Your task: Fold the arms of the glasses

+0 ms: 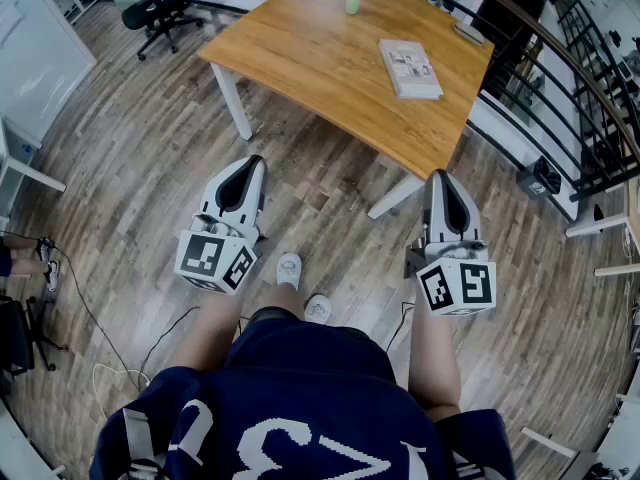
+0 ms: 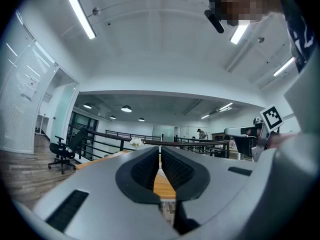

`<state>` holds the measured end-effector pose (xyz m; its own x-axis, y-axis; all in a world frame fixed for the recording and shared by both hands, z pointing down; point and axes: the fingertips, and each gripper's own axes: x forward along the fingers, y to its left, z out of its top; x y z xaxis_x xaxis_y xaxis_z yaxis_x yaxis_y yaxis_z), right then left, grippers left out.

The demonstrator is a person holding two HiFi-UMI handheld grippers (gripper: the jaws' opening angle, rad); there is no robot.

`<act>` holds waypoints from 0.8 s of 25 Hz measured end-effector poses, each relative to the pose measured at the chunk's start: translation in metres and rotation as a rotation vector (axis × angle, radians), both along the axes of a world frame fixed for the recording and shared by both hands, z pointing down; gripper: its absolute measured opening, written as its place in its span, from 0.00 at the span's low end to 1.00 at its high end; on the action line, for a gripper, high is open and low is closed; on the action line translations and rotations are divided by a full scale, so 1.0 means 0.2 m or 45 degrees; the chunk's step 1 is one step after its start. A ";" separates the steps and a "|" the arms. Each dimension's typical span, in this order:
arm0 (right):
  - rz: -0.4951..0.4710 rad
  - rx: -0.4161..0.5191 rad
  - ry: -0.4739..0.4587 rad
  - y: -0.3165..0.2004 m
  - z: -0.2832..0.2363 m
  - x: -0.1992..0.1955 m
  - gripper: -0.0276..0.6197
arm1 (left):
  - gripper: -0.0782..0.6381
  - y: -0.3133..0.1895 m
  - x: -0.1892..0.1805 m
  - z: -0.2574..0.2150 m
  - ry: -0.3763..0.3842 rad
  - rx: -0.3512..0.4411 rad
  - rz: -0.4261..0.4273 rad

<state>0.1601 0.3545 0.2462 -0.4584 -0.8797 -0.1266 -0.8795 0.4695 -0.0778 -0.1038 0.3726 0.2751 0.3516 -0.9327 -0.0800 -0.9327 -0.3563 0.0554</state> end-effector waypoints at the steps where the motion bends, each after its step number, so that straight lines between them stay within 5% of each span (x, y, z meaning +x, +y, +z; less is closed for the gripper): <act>1: 0.000 0.006 0.003 0.02 0.00 0.00 0.08 | 0.15 0.02 0.00 0.00 -0.002 0.002 0.000; 12: -0.056 0.059 -0.145 0.11 -0.10 0.05 0.08 | 0.15 0.06 0.07 -0.08 -0.022 0.038 0.015; 20: -0.062 0.048 -0.122 -0.10 -0.08 0.00 0.08 | 0.15 -0.20 0.04 -0.05 -0.023 0.034 0.019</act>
